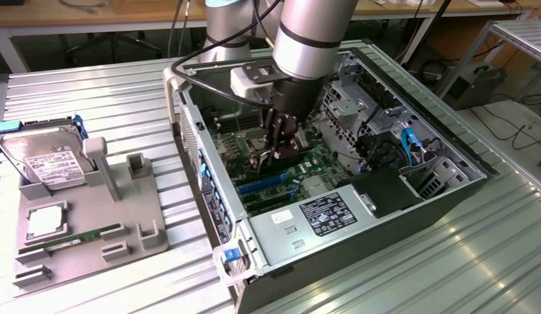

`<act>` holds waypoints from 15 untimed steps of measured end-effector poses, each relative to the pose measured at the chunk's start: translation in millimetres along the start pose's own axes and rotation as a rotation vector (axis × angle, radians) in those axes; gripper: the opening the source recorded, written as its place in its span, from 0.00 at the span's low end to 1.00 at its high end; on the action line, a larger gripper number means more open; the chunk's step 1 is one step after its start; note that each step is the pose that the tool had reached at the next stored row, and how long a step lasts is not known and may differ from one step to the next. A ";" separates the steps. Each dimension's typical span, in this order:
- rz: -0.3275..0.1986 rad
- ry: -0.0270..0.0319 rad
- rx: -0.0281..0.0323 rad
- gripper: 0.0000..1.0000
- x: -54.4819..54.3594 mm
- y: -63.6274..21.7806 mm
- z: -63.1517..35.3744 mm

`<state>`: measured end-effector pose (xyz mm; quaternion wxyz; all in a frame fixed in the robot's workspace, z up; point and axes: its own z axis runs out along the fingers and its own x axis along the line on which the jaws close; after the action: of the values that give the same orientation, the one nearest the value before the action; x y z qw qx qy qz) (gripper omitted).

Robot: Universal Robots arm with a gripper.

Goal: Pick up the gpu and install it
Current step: 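Insert the gpu into the slot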

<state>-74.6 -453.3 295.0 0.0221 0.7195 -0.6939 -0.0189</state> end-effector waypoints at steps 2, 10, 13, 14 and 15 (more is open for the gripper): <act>0.001 0.0003 0.0058 0.26 0.0 1.7 1.3; 0.001 0.0008 0.0204 0.26 0.5 3.4 8.1; 0.001 0.0012 0.0241 0.26 0.5 3.3 10.3; 0.001 0.0014 0.0243 0.26 0.5 3.2 11.3; 0.001 0.0016 0.0244 0.26 0.5 3.2 12.2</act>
<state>-78.5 -454.0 283.0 0.0138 0.7195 -0.6943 -0.0099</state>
